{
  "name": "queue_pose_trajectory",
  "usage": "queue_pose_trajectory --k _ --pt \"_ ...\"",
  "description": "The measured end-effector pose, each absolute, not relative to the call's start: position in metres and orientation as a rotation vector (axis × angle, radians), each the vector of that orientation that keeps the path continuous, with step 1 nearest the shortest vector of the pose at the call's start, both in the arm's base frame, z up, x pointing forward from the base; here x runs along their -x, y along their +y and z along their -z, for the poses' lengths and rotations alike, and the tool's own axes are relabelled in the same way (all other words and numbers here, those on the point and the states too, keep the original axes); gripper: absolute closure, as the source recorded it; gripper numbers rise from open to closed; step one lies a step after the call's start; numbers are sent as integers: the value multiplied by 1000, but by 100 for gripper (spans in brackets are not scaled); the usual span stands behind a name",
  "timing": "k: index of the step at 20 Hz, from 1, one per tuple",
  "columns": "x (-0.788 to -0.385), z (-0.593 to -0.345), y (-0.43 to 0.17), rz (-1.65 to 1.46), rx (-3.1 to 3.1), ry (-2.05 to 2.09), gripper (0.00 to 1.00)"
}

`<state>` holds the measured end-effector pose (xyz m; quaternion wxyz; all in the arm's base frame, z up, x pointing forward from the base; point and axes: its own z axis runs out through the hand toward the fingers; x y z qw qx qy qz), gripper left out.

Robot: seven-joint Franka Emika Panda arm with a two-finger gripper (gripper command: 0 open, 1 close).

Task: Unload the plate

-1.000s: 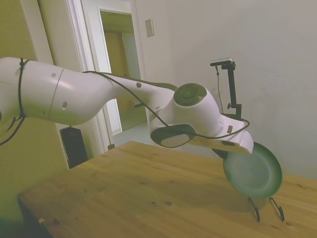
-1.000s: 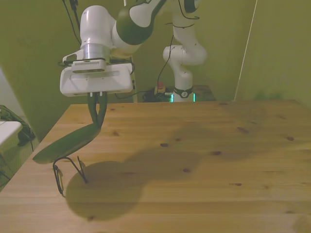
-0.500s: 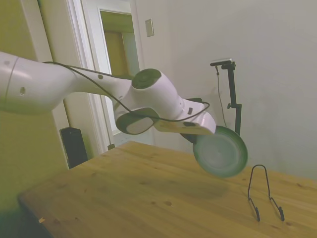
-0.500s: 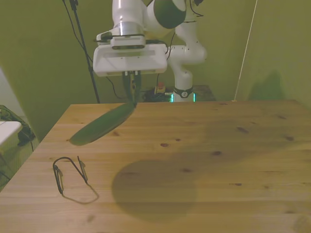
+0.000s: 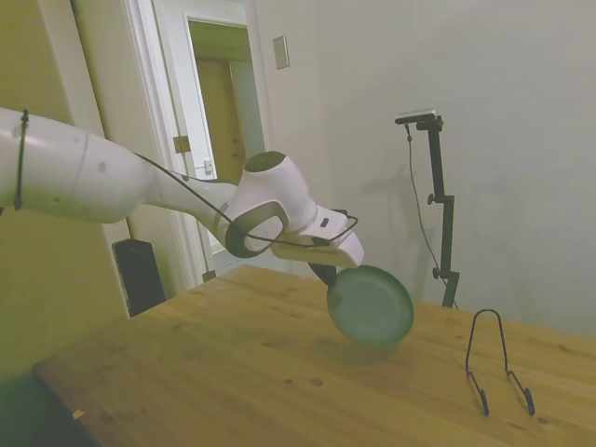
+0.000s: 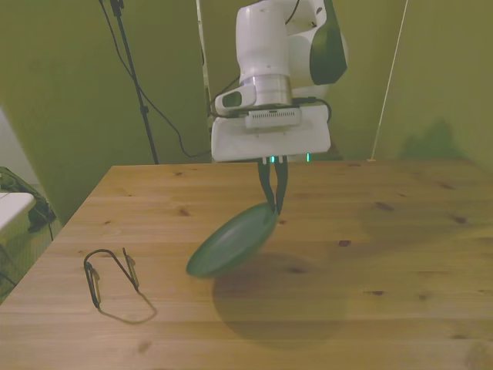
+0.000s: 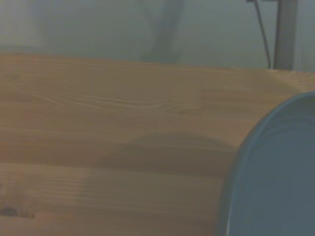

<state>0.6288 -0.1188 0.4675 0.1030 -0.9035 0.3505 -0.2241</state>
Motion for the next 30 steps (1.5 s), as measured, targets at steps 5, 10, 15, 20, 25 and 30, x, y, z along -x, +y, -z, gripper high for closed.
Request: queue_pose_trajectory --k 5,10,15,20,25,30 --pt "-652 -436 -98 529 2751 1055 100" --pt "-664 -408 -94 463 2789 1065 100" --pt "-667 -396 -90 443 2813 1060 100" --pt "-667 -393 -90 435 2820 1057 0" --pt "-664 -387 -89 424 2836 1051 0" --pt "-663 -385 -90 416 2838 1053 0"
